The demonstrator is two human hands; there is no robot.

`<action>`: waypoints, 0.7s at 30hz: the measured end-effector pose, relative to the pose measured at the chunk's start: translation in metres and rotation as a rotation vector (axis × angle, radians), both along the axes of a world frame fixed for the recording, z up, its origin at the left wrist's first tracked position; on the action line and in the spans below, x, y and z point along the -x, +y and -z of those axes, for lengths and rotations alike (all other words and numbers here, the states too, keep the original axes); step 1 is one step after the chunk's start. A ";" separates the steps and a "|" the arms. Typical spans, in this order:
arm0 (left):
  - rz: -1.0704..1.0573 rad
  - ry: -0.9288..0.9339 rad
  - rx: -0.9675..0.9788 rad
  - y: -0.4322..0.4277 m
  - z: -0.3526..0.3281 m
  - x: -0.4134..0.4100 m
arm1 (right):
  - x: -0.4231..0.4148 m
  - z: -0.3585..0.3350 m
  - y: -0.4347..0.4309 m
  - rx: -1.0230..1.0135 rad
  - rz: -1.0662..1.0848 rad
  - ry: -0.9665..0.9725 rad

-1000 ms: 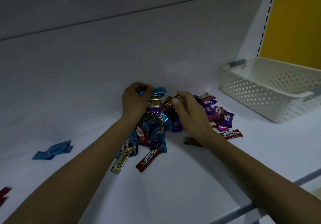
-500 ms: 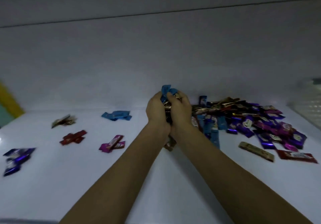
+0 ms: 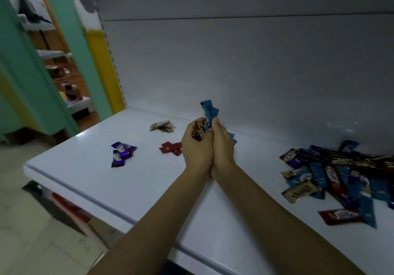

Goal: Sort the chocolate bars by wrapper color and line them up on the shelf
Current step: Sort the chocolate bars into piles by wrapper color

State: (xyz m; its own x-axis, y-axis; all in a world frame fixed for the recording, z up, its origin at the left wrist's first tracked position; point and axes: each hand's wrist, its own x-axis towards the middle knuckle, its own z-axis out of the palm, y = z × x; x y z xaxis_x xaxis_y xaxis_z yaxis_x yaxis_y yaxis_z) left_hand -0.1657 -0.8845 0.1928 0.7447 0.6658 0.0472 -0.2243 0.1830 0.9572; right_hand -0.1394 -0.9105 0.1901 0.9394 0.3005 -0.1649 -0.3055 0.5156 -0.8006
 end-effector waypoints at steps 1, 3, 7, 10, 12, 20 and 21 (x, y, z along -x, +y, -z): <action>-0.013 0.000 -0.007 0.006 0.001 0.002 | 0.000 0.001 0.003 0.013 -0.022 0.002; -0.012 -0.002 -0.012 0.017 0.002 0.007 | -0.005 0.004 0.006 0.054 -0.054 -0.019; 0.068 -0.011 -0.155 0.031 0.003 0.016 | -0.016 -0.005 0.001 0.225 -0.026 -0.167; 0.133 -0.031 -0.200 0.038 0.005 0.020 | -0.022 -0.015 -0.005 0.291 -0.024 -0.241; 0.152 -0.037 -0.217 0.042 0.008 0.021 | -0.026 -0.018 -0.008 0.358 -0.029 -0.247; 0.181 -0.078 -0.098 0.049 0.024 0.024 | -0.054 -0.006 -0.040 0.584 0.122 -0.313; 0.181 -0.078 -0.080 0.050 0.025 0.023 | -0.060 0.001 -0.046 0.728 0.177 -0.395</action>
